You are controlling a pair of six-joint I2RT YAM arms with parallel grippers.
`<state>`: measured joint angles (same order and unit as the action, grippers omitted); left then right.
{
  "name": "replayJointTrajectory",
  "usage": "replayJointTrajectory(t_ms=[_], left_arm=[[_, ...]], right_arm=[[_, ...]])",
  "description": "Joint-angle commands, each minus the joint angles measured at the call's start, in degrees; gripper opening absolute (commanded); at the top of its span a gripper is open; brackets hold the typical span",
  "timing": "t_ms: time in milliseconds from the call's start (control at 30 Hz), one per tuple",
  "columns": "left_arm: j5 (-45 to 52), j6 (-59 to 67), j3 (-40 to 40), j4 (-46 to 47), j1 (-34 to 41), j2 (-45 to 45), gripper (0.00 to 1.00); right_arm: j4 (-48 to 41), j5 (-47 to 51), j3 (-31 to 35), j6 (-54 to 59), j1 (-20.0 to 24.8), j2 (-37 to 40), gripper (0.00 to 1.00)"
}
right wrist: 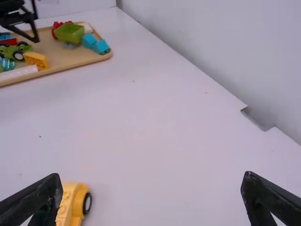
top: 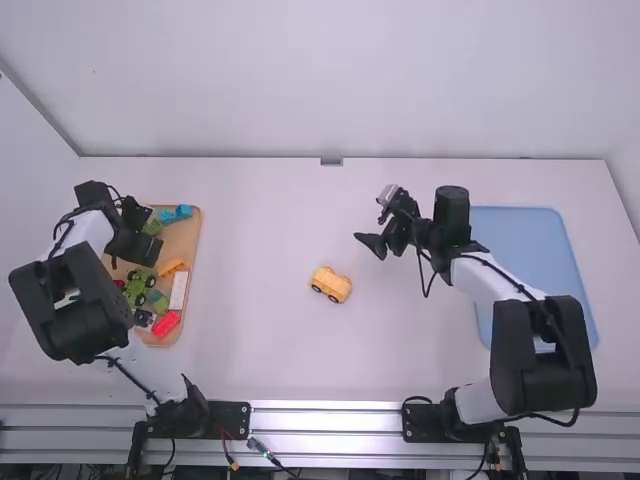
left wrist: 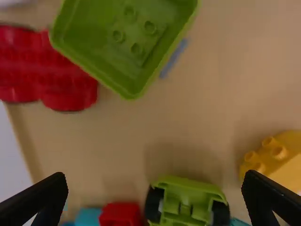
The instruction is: Assemble lego blocks to make yellow taxi
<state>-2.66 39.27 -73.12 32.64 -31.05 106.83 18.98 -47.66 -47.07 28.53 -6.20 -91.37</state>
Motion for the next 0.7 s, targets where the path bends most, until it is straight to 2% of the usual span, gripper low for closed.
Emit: replayJointTrajectory(t_ms=[0,100,267,367,667], left_arm=[[-1.42,-4.98,0.33,1.70,1.46,0.85,0.99],[-1.31,-3.21,0.24,3.43,3.08,0.85,0.99],[2.14,14.78,-2.29,8.41,7.06,0.85,0.99],[1.68,20.83,-3.39,8.96,8.37,0.85,0.99],[6.27,30.60,-3.43,5.99,4.98,0.98,0.99]], right_arm=[[-0.02,-0.98,-3.06,-0.26,0.96,1.05,0.99],[-0.02,-2.64,-4.00,-0.28,1.99,1.05,0.99],[-0.13,-4.44,-4.68,-0.31,2.51,1.05,0.99],[-0.11,-4.39,-4.68,-1.20,2.51,1.05,0.99],[-1.42,-4.37,-4.72,-1.77,2.54,1.05,0.99]])
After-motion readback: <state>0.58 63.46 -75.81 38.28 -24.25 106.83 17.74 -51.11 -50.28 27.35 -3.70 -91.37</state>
